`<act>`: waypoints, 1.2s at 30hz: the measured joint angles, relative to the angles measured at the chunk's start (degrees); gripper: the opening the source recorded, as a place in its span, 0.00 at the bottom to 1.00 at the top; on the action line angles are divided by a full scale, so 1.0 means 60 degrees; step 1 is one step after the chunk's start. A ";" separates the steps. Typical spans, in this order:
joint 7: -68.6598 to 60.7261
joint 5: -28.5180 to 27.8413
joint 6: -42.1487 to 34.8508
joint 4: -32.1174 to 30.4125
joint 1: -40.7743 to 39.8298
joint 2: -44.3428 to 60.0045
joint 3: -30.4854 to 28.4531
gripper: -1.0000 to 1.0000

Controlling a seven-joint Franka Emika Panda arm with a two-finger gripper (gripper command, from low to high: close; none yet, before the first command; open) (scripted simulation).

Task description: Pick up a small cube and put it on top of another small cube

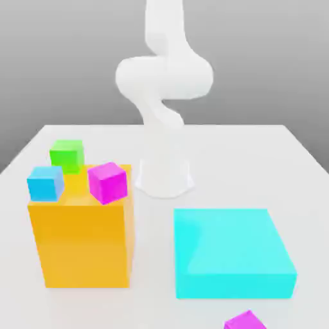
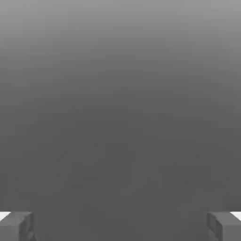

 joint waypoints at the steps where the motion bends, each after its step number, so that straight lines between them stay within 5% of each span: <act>1: -0.0071 -0.0007 0.0099 0.0022 0.0054 0.0376 0.0023 0.50; 33: -0.1528 -0.0801 0.3596 0.0839 0.1460 1.1494 0.0677 0.50; 34: -0.1502 -0.0839 0.3810 0.0894 0.1492 1.1771 0.0638 0.00; 36: -0.1502 -0.0839 0.3810 0.0894 0.1491 1.1771 0.0639 0.00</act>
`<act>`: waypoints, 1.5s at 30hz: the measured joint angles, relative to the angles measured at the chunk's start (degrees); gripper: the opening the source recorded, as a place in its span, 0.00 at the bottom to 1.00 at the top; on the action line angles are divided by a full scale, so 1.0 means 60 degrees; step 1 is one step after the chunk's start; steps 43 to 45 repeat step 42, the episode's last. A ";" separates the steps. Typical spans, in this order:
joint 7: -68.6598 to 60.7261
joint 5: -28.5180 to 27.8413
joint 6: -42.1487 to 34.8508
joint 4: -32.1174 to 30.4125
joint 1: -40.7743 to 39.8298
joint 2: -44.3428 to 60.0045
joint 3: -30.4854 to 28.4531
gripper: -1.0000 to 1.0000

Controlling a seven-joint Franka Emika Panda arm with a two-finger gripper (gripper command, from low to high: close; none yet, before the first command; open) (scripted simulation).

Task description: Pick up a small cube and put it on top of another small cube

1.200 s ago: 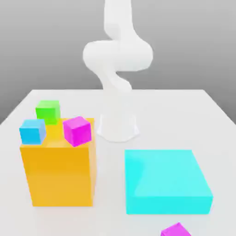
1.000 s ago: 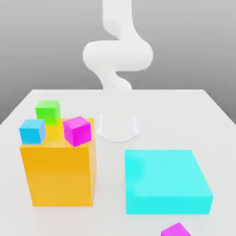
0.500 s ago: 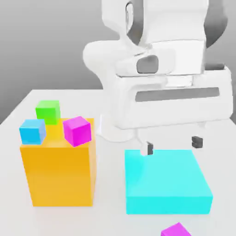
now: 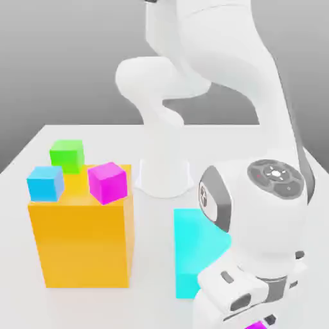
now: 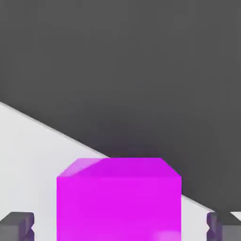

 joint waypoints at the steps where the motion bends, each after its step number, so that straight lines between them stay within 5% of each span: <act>1: -0.0001 0.0001 -0.0001 0.0000 -0.0001 0.0000 0.0001 0.00; 7: -0.0055 0.0072 -0.0384 -0.0098 -0.0054 -0.0473 0.0073 0.00; 34: 0.3423 0.0477 -0.6766 -0.2988 -0.3170 -0.9782 -0.1448 0.00; 38: 0.3564 0.0468 -0.5743 -0.3879 -0.3353 -0.9655 -0.1508 0.00; 39: 0.3563 0.0467 -0.5402 -0.4100 -0.3367 -0.9534 -0.1515 1.00; 45: 0.3563 0.0468 -0.5402 -0.4100 -0.3367 -0.9534 -0.1515 1.00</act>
